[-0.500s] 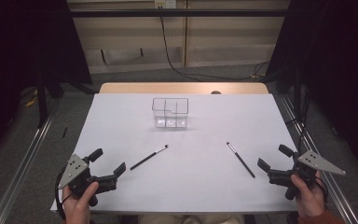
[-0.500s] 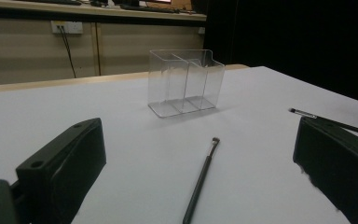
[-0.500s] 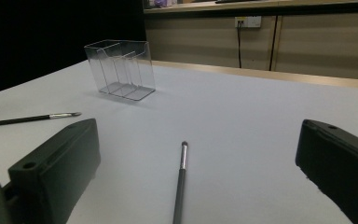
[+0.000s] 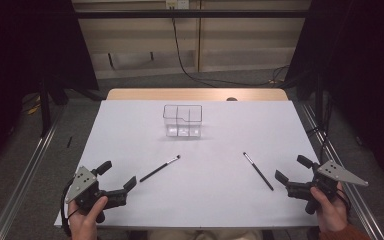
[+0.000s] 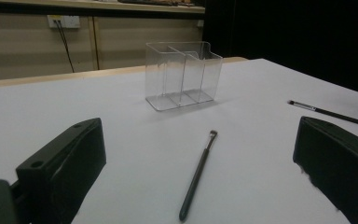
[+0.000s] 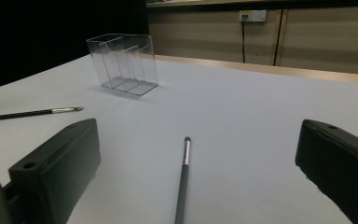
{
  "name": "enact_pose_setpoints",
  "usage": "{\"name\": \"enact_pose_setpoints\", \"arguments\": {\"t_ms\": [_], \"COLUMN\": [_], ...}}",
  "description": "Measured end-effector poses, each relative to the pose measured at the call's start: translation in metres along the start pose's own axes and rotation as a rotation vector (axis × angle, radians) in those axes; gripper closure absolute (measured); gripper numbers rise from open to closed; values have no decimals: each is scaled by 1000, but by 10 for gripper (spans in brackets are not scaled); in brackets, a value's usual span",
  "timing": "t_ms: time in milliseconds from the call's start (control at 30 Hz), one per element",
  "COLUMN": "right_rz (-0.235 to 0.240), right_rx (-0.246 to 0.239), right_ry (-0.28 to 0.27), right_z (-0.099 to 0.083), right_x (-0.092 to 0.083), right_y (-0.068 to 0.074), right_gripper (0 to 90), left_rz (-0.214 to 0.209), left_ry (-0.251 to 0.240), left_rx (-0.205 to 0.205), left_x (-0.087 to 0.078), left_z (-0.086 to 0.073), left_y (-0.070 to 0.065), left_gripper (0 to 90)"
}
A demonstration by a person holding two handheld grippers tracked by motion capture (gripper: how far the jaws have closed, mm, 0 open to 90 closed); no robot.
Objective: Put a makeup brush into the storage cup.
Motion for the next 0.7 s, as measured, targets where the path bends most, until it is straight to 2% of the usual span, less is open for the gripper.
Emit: {"name": "enact_pose_setpoints", "arguments": {"t_ms": [133, 267, 400, 467, 500, 567, 700], "right_rz": [9, 27, 34, 39, 41, 45, 48], "right_rx": [-13, -15, -19, -21, -25, -27, -28], "right_ry": [9, 27, 29, 34, 35, 37, 40], "right_z": [0, -1, -1, -2, -2, -2, -2], "right_x": [-1, 0, 2, 2, 3, 3, 3], "right_y": [3, 4, 6, 7, 7, 8, 8], "right_gripper": [0, 0, 0, 0, 0, 0, 0], "left_rz": [-18, -47, -60, -91, -102, -100, -117], "left_ry": [8, 22, 40, 54, 64, 84, 90], "left_rx": [11, 47, 46, 17, 21, 77, 88], "left_x": [0, 1, 8, 15, 19, 24, 31], "left_z": [2, 4, 3, 0, 0, 1, 4], "left_y": [-4, -10, -13, -16, -19, -22, -25], "left_gripper": [24, 29, 29, 29, 29, 30, 30]}}
Point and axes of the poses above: each handheld gripper's, and its own axes: x roughly forward along the jaws, z roughly out of its top, y roughly to its left, the point moved 3 cm from there along x, roughly forward along the jaws, and after that the axes turned 6 degrees about -y, right-handed, at the moved point
